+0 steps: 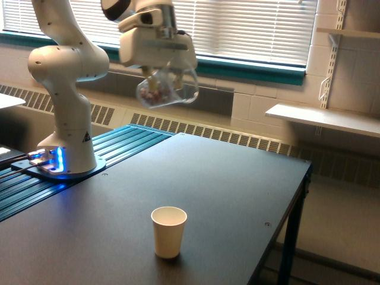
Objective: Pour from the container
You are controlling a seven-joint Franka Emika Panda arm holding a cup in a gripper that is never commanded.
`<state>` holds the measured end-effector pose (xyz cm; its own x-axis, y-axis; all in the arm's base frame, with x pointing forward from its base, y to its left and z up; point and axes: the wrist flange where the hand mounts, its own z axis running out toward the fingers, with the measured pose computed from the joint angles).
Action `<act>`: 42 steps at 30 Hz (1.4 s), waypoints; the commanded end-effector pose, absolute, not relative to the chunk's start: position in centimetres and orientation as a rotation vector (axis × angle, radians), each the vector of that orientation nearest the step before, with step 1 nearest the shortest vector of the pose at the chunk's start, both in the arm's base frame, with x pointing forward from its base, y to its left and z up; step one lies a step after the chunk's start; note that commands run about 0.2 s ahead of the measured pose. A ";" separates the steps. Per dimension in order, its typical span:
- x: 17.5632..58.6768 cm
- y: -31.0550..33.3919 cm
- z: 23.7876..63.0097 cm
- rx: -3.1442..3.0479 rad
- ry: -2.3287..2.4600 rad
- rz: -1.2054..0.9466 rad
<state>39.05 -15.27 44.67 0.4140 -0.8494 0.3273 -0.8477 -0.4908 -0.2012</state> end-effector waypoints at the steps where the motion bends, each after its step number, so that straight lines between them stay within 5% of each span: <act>1: 38.4 -19.3 41.4 -2.596 1.746 -0.490; 42: 44.5 -21.9 28.1 -2.572 1.827 0.214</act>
<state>43.68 -22.79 28.81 0.2852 -0.9573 -0.0468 -0.9552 -0.2879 0.0686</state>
